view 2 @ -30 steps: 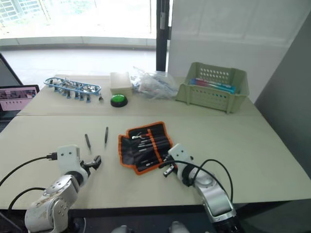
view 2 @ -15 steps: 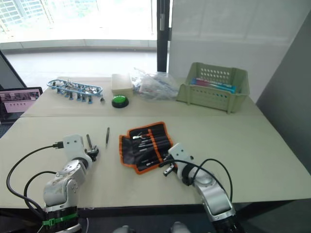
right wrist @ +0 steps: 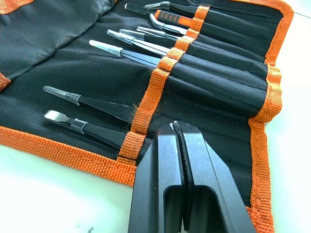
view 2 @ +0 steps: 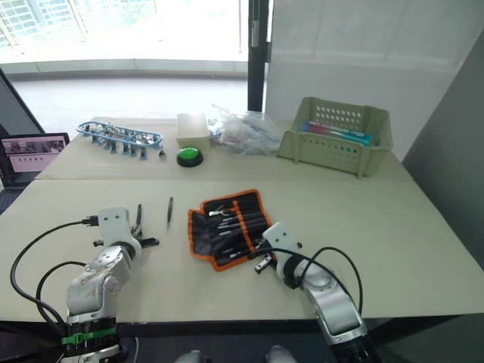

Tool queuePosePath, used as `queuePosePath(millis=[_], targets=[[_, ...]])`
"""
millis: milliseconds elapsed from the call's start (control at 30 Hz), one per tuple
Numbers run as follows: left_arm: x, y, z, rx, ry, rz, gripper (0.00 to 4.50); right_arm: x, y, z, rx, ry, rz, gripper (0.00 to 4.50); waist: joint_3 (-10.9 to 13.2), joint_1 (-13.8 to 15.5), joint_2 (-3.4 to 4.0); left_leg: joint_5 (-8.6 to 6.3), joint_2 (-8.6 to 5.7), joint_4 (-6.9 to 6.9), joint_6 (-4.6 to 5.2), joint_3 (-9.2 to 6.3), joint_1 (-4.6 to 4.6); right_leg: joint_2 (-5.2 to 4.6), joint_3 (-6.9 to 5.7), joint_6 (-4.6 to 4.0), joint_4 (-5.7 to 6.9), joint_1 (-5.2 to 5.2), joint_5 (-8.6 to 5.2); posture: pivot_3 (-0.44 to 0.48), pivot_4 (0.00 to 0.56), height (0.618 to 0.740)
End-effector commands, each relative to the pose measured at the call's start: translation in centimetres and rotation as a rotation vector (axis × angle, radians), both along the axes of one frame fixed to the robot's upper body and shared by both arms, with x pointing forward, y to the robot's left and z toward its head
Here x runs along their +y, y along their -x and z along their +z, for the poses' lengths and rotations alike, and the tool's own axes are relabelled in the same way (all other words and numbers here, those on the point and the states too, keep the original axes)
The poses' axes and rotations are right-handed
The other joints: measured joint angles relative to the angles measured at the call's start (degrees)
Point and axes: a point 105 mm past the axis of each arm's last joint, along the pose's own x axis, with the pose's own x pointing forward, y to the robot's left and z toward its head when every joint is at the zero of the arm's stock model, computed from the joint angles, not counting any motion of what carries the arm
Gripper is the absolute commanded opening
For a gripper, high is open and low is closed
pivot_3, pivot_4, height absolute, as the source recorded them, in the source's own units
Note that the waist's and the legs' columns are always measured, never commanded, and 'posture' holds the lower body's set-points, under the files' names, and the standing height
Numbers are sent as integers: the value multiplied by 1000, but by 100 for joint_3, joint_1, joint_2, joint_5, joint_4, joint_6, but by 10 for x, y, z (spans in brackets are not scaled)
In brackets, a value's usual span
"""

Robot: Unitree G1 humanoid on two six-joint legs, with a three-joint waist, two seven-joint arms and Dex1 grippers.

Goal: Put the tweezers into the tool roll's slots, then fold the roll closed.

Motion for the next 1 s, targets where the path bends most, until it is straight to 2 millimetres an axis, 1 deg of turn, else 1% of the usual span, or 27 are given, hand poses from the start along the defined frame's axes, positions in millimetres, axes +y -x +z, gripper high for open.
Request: queuePosePath(millis=[33,100,133,167,200,267,300,367,433,467,500,600,667,867,933,1000], targets=[[-15,-11,58,-220,-192,-167,9,0,1,-4,17,0,-8,0,13,-13,-23,0,1,0,0,0,-3,0,-1,0,-1,-3,1,0,150,738],[-39,-12,86,-335,-238,-323,9,0,1,-5,17,0,-10,0,15,-15,-26,0,4,-1,0,1,-14,1,-2,1,-7,-12,4,0,150,738],[-57,-10,97,-379,-242,-440,9,0,1,-5,17,0,-11,0,15,-11,-26,0,4,-1,-1,4,-18,-3,-1,7,-12,-14,8,0,150,738],[-73,-6,103,-401,-247,-547,9,-1,1,-5,17,0,-11,0,14,0,-26,0,4,-1,-1,7,-22,-7,-2,7,-14,-16,8,0,150,738],[-86,-4,102,-388,-238,-643,9,-1,1,-5,18,1,-12,0,14,3,-24,0,4,-1,-1,8,-28,-9,-3,7,-19,-18,7,0,150,738],[-107,4,93,-302,-215,-843,9,-1,1,-5,18,2,-13,0,12,-6,-21,0,2,-5,0,13,-37,-17,-2,-7,-29,-20,14,0,150,738],[-117,10,86,-237,-195,-956,9,-1,1,-5,18,3,-16,0,12,-17,-20,-1,0,-10,0,15,-40,-18,-1,-13,-37,-20,18,0,150,738],[-132,26,79,-139,-196,-1163,9,-2,1,-4,18,3,-20,0,12,-48,-20,0,2,-29,1,15,-50,-14,-2,-13,-59,-29,18,0,150,738],[-136,39,71,-21,-214,-1312,9,-3,1,-4,16,3,-25,0,12,-49,-20,1,3,-33,2,15,-87,-9,0,-14,-54,-77,19,0,150,738],[-134,43,69,24,-246,-1361,9,-3,1,-4,16,3,-27,0,12,-41,-19,1,3,-33,2,11,-104,-2,0,-15,-46,-94,20,0,150,738],[-130,46,65,82,-294,-1406,9,-3,2,-4,16,2,-30,0,13,-36,-19,1,6,-35,3,8,-101,3,1,-15,-48,-93,20,0,150,738],[-123,48,63,173,-356,-1480,9,-3,5,-5,16,-1,-39,0,17,-25,-11,1,6,-42,2,7,-100,5,0,-14,-53,-92,16,0,150,738],[-121,49,65,203,-382,-1513,9,-3,7,-6,18,-2,-48,0,17,-1,-11,1,6,-41,3,9,-102,5,0,15,-57,-91,-2,0,150,738],[-120,38,62,240,-456,-1516,9,-3,14,-11,26,11,-68,0,17,8,-11,1,6,-41,3,11,-103,4,1,18,-59,-90,-4,0,150,738],[-122,29,62,242,-473,-1499,9,-4,18,-15,33,35,-72,0,17,20,-11,1,6,-41,3,10,-102,4,1,18,-56,-90,-5,0,150,738],[-124,24,56,268,-514,-1503,9,-5,21,-16,39,39,-79,0,17,31,-12,1,5,-38,3,9,-102,5,-1,18,-55,-88,-5,0,150,738]])
